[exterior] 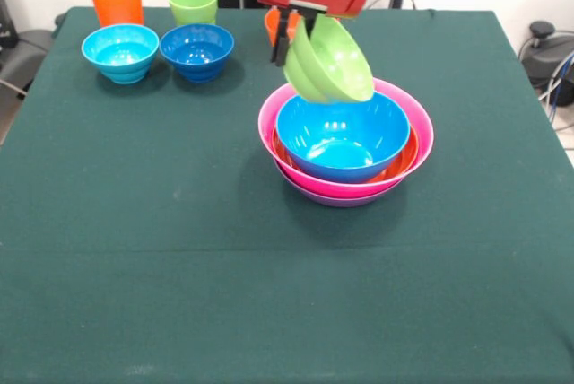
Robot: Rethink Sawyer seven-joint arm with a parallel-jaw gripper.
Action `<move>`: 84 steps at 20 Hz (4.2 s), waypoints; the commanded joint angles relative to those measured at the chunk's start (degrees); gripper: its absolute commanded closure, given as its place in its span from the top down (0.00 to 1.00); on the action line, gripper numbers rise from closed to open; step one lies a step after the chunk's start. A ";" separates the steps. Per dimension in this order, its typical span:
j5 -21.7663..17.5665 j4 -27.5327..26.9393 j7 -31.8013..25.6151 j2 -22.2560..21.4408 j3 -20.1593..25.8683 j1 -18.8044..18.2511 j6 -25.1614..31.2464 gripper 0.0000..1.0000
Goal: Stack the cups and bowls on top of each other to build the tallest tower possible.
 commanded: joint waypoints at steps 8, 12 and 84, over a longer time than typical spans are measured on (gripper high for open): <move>4.04 3.42 8.69 -0.01 1.23 3.27 1.67 0.00; 4.43 3.53 8.76 0.29 1.32 3.47 1.08 0.00; 5.28 0.96 6.62 1.83 0.10 4.81 1.87 1.00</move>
